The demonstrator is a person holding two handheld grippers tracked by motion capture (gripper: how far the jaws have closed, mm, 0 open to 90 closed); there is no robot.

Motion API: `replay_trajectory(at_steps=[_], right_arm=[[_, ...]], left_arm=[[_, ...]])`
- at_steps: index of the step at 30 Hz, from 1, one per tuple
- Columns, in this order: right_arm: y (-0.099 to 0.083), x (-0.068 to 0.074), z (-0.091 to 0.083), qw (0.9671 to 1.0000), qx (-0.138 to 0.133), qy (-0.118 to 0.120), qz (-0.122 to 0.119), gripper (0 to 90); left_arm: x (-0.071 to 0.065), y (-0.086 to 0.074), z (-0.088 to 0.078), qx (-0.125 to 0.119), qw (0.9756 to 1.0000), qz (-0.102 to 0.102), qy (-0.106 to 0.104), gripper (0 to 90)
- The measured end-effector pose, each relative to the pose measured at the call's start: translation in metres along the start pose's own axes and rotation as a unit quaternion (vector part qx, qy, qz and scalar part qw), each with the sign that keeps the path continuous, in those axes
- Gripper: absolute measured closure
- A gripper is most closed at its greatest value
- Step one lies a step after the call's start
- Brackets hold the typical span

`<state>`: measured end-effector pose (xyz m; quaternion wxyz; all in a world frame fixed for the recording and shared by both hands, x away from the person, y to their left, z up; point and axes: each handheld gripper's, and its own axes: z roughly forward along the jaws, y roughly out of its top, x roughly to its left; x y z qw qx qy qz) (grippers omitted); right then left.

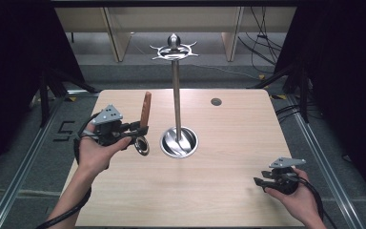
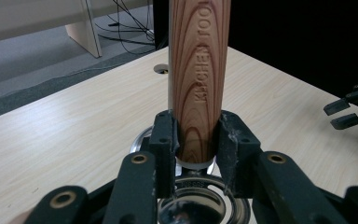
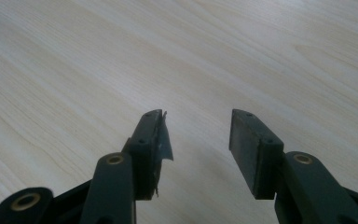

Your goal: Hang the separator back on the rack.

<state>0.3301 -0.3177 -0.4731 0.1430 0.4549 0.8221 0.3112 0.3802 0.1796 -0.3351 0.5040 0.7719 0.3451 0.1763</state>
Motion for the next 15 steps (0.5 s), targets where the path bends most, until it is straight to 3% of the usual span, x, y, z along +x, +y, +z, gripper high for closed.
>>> replay_trajectory(at_steps=[15], right_arm=[[0.000,0.000,0.000,1.0000,-0.001,0.000,0.000,55.3]], left_arm=[[0.013,0.011,-0.003,-0.002,0.9999,-0.005,-0.009,68.4]])
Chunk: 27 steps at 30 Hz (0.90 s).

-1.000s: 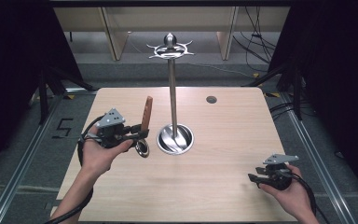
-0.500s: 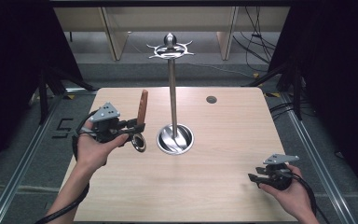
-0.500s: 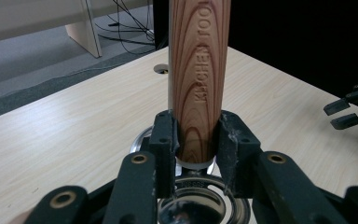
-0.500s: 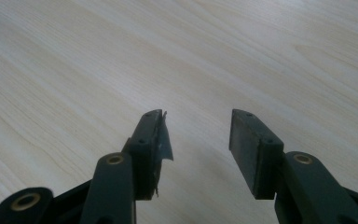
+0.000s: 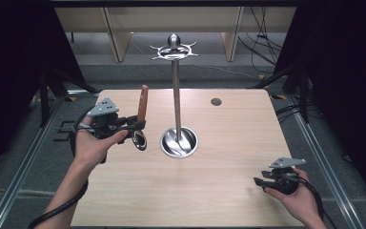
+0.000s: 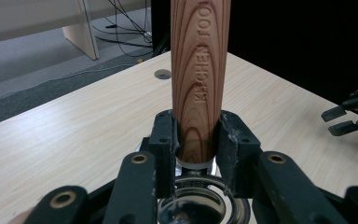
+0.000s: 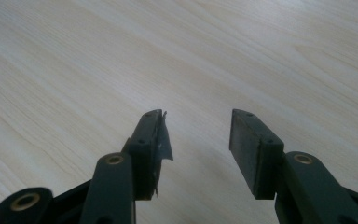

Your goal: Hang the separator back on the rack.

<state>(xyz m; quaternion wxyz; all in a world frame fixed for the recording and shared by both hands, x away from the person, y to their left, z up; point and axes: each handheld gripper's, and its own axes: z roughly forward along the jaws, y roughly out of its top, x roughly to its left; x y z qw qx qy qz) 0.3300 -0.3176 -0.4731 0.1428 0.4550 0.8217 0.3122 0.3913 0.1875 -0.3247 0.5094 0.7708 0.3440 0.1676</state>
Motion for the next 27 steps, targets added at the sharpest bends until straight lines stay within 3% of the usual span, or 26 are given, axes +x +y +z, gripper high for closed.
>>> replay_trajectory(at_steps=[7,9,11,12,24,27], right_arm=[[0.000,0.000,0.000,1.0000,0.000,0.000,-0.001,55.2],[0.001,-0.001,-0.003,0.9998,0.018,0.000,-0.004,55.3],[0.001,-0.001,-0.003,0.9998,0.018,0.000,-0.005,55.2],[0.000,0.000,0.001,1.0000,-0.005,0.000,0.000,55.3],[0.000,0.001,0.000,1.0000,0.001,0.001,0.005,55.2],[0.001,0.000,-0.003,0.9998,0.018,0.001,0.000,55.1]], left_arm=[[0.009,0.004,-0.002,-0.006,0.9999,0.000,-0.012,68.4],[0.010,0.005,-0.002,-0.008,0.9999,0.002,-0.013,68.4],[0.011,0.006,-0.003,-0.010,0.9999,0.001,-0.011,68.4],[0.011,0.006,-0.003,-0.010,0.9999,0.001,-0.011,68.4],[0.009,0.017,-0.005,-0.021,0.9997,0.007,-0.011,68.4],[0.009,0.020,-0.006,-0.024,0.9996,0.008,-0.011,68.4]])
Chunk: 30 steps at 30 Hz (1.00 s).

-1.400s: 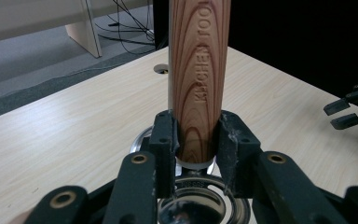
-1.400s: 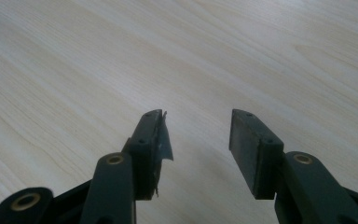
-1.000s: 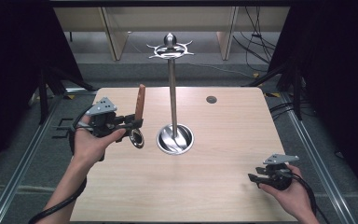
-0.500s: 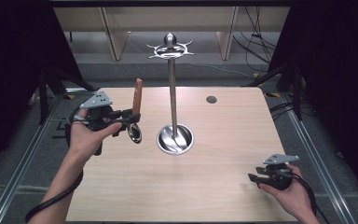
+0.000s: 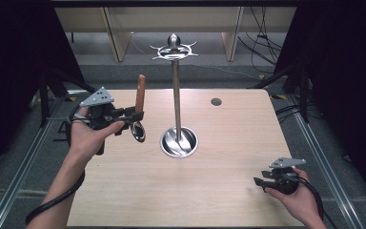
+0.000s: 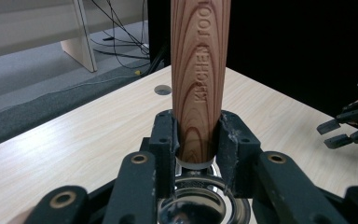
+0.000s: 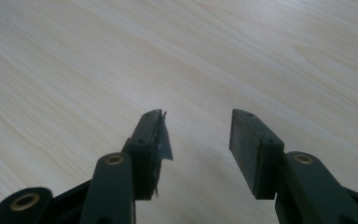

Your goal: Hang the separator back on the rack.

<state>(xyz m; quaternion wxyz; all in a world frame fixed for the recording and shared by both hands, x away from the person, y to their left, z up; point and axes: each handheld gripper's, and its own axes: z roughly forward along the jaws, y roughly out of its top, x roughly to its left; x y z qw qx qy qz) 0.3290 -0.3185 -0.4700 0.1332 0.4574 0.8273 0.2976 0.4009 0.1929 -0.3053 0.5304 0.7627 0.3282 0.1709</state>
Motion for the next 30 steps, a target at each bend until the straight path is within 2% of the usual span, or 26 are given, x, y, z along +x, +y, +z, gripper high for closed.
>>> replay_trajectory(at_steps=[8,9,12,16,17,19,20,22,28,30], right_arm=[[0.000,0.000,0.000,1.0000,0.000,0.000,0.000,55.0],[-0.001,0.001,0.003,0.9998,-0.018,0.000,0.004,55.0],[-0.001,0.000,0.004,0.9998,-0.020,-0.001,-0.003,55.0],[-0.001,0.001,0.003,0.9999,-0.016,-0.001,0.004,54.9],[0.000,0.000,0.000,1.0000,0.000,0.001,0.000,54.9],[0.000,0.000,0.000,1.0000,0.000,0.000,0.001,54.9],[0.000,-0.001,0.000,1.0000,-0.001,-0.001,-0.008,54.9],[0.000,0.000,0.000,1.0000,0.001,0.001,-0.001,54.8],[0.000,0.000,0.000,1.0000,-0.001,0.000,-0.001,54.8],[-0.001,0.001,0.003,0.9998,-0.017,0.000,0.004,54.8]], left_arm=[[0.000,0.004,-0.001,-0.003,1.0000,0.002,0.000,68.4],[0.000,0.005,-0.001,-0.003,1.0000,0.001,0.001,68.4],[0.000,0.007,-0.001,-0.003,1.0000,0.003,0.001,68.4],[0.000,0.010,0.000,-0.004,1.0000,0.004,0.000,68.4],[0.000,0.011,0.000,-0.004,1.0000,0.005,0.000,68.4],[0.001,0.012,0.000,-0.005,1.0000,0.005,0.000,68.4],[0.001,0.013,0.000,-0.005,1.0000,0.005,0.001,68.4],[0.001,0.014,0.000,-0.007,1.0000,0.006,0.001,68.4],[0.001,0.017,0.000,-0.007,1.0000,0.007,0.001,68.4],[0.001,0.019,0.000,-0.009,0.9999,0.006,0.000,68.4]])
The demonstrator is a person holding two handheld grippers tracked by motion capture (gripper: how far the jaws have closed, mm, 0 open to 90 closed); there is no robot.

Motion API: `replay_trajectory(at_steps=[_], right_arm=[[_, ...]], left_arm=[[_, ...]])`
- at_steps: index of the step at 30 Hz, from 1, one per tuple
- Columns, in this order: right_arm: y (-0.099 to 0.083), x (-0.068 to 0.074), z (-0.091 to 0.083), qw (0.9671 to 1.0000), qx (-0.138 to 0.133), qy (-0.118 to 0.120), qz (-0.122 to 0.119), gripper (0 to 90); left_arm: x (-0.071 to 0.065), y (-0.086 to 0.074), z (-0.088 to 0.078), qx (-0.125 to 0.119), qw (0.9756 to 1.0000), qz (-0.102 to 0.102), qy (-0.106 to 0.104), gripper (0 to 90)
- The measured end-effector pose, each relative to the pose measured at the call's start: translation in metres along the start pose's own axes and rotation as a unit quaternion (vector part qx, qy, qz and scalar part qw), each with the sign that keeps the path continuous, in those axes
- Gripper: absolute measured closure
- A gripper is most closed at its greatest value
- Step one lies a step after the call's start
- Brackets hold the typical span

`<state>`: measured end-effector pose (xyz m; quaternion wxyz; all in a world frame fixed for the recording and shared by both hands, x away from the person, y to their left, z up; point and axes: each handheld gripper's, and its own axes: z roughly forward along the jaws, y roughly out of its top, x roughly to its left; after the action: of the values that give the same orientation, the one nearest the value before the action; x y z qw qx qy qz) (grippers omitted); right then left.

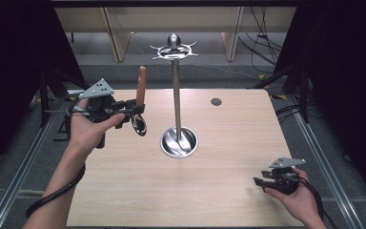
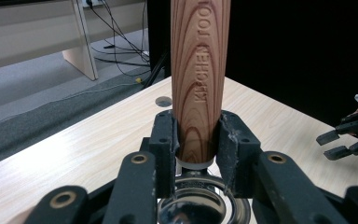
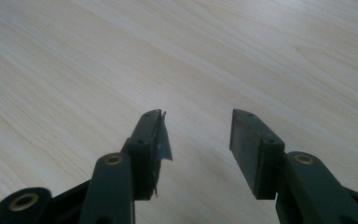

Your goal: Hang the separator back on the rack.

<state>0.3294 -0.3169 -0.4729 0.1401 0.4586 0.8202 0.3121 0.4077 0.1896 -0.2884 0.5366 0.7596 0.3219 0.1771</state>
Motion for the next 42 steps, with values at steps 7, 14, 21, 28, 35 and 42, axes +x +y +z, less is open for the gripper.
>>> replay_trajectory(at_steps=[7,14,21,28,35,42], right_arm=[[0.000,0.000,0.000,1.0000,0.000,0.000,-0.002,54.7],[0.000,0.000,0.000,1.0000,-0.001,0.000,-0.001,54.7],[0.000,0.000,-0.001,1.0000,0.003,0.000,-0.001,54.7],[0.000,0.000,0.001,1.0000,-0.003,0.003,-0.001,54.7],[0.000,0.000,0.001,1.0000,-0.003,0.003,-0.002,54.7],[0.000,0.000,0.001,1.0000,-0.004,0.003,-0.002,54.7]], left_arm=[[0.001,0.003,-0.001,-0.002,1.0000,0.000,0.001,68.4],[0.002,0.010,-0.001,-0.006,1.0000,0.002,0.000,68.4],[0.003,0.013,-0.001,-0.006,1.0000,0.001,-0.001,68.4],[0.004,0.015,0.000,-0.008,1.0000,0.001,-0.002,68.4],[0.003,0.021,0.001,-0.010,0.9999,0.004,-0.005,68.4],[0.003,0.024,0.001,-0.011,0.9999,0.004,-0.007,68.4]])
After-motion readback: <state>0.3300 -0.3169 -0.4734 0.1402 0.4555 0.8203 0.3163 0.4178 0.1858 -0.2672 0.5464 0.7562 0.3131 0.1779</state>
